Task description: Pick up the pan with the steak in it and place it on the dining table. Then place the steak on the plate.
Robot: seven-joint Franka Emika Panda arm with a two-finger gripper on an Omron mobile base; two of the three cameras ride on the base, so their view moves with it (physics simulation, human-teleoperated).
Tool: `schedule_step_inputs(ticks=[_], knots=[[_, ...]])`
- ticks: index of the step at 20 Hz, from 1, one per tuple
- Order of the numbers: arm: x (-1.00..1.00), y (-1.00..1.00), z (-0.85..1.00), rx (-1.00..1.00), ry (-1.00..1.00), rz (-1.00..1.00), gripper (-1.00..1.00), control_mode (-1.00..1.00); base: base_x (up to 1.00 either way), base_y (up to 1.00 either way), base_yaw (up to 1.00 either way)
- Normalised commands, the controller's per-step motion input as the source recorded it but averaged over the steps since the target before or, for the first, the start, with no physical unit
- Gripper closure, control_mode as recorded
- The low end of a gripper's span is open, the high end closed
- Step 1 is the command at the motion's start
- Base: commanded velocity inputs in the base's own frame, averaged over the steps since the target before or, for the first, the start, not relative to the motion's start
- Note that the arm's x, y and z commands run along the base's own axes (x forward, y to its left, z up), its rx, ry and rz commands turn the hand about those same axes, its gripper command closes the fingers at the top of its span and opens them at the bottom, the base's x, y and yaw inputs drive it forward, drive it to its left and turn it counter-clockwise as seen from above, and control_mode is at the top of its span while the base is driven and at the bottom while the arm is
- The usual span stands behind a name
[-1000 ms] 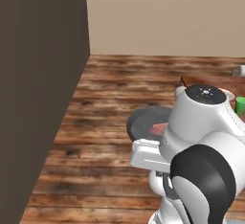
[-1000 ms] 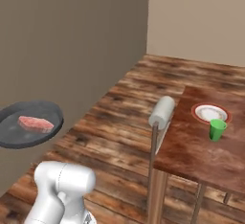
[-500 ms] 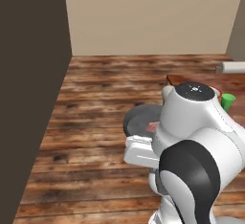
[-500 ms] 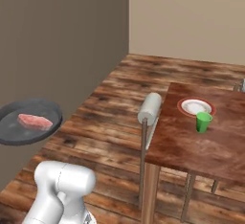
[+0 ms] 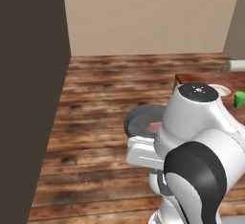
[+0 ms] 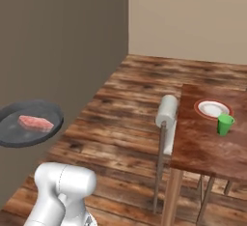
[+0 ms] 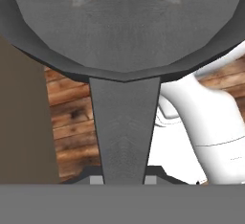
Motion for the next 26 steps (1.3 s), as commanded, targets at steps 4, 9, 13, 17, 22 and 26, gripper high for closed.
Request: schedule_step_inputs(ticks=[4,9,13,17,22,26], knots=[[0.00,0.00,0.00,0.00,0.00,0.00,1.00,1.00,0.00,0.60,-0.13],[0.00,0.00,0.00,0.00,0.00,0.00,1.00,1.00,0.00,0.06,-0.02],[0.00,0.00,0.00,0.00,0.00,0.00,1.00,1.00,0.33,0.18,-0.01],[0.00,0.00,0.00,0.00,0.00,0.00,1.00,1.00,0.70,0.42,-0.06],[0.00,0.00,0.00,0.00,0.00,0.00,1.00,1.00,0.83,0.50,-0.08],[0.00,0.00,0.00,0.00,0.00,0.00,1.00,1.00,0.92,0.49,-0.09]])
